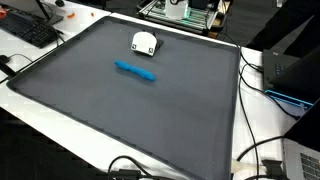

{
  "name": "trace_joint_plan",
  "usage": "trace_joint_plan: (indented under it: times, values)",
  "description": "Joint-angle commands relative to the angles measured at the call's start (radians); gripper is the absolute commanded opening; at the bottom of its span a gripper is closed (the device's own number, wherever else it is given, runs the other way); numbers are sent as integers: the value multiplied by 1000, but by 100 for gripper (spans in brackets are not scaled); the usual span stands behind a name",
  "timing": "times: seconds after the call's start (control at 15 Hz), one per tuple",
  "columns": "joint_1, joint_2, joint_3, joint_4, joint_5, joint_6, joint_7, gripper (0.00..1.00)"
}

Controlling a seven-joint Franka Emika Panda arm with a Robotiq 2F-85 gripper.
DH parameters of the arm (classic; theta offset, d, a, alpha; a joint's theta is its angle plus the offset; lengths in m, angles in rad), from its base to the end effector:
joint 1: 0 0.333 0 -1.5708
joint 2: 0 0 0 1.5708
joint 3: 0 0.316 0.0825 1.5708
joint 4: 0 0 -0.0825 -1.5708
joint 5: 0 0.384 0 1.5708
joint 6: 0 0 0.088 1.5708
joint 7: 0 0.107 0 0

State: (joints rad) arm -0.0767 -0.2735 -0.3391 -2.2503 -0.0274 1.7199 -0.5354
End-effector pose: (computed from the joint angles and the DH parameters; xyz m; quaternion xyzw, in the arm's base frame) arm 0.3986 -0.1848 0.4506 -0.9875 -0.0749 0.1063 0.0892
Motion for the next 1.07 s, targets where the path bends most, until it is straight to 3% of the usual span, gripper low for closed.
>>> trace_joint_plan:
  times: [0.0, 0.13, 0.4, 1.0]
  values:
    - [-28, 3, 25, 1, 6, -1, -6, 100]
    - [-23, 2, 31, -6, 19, 1, 8, 100]
    - [1, -14, 105, -70, 89, 47, 142, 100]
    - [11, -6, 246, -246, 352, 271, 605, 100]
